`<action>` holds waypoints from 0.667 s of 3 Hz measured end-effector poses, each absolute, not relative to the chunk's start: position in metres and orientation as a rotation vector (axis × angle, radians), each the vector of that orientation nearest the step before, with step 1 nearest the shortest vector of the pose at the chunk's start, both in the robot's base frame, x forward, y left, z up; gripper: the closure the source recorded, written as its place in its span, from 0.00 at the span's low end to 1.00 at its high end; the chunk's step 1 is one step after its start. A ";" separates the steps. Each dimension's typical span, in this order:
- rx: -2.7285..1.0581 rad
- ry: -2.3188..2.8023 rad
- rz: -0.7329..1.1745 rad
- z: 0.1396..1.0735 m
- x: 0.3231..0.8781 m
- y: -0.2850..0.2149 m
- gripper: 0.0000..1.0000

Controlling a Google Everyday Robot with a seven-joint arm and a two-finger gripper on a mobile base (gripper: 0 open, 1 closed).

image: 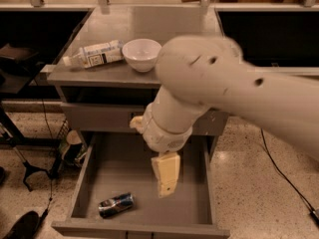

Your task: Pick redbull can from middle drawer and place on counter

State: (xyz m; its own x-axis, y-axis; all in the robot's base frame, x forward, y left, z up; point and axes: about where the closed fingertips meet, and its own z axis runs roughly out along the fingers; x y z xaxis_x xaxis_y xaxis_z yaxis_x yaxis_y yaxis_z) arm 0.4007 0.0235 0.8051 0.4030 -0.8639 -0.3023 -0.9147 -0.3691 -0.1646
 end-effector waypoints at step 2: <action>-2.482 1.406 0.272 0.699 0.429 0.085 0.00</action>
Offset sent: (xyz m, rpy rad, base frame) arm 0.0580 0.0835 -0.1705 -0.0490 0.0245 0.1790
